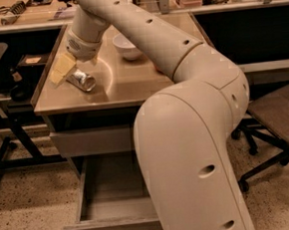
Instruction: Place redbull can into middle drawer
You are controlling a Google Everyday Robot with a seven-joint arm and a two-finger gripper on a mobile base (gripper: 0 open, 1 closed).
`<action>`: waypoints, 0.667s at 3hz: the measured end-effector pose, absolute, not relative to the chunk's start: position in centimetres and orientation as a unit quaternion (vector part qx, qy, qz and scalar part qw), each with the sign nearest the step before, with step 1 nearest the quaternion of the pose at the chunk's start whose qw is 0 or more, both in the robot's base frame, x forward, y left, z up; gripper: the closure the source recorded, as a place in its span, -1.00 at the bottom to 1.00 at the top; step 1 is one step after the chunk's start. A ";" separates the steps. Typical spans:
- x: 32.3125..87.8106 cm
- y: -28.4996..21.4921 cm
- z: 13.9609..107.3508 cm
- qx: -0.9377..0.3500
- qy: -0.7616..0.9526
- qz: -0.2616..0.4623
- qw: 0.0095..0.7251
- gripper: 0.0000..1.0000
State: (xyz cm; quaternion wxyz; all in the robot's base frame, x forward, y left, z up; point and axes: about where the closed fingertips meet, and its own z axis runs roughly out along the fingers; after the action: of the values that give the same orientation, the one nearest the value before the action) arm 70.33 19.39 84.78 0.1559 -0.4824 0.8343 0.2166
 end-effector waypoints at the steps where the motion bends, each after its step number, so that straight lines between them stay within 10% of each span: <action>1: 71.4 19.5 83.8 -0.473 0.841 0.219 0.148 -1.00; 2: 72.3 19.3 83.0 -0.464 0.846 0.218 0.145 -1.00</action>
Offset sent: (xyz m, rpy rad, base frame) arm 0.0343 -0.0085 -0.0192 -0.0115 0.0349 -0.0661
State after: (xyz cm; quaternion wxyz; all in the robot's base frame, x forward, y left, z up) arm 72.34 19.33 82.98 0.1452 -0.4641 0.8462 0.2176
